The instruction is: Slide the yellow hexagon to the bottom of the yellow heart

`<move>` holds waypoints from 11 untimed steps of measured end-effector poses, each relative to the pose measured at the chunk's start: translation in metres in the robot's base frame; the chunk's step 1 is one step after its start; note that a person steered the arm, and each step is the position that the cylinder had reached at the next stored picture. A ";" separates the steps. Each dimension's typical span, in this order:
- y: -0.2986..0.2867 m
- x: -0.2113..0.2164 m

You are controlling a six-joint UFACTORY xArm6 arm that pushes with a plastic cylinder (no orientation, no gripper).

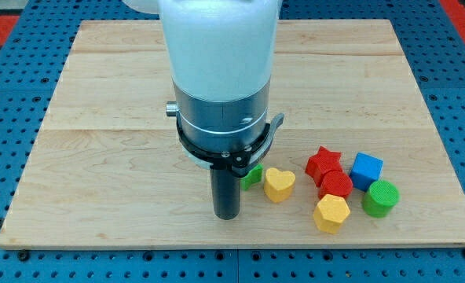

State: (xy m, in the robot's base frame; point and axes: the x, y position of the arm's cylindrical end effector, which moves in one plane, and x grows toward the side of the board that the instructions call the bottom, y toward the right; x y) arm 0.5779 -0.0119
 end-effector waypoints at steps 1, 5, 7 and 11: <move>0.000 0.000; 0.091 0.011; 0.134 0.040; 0.132 0.014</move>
State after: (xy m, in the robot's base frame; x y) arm 0.5917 0.1203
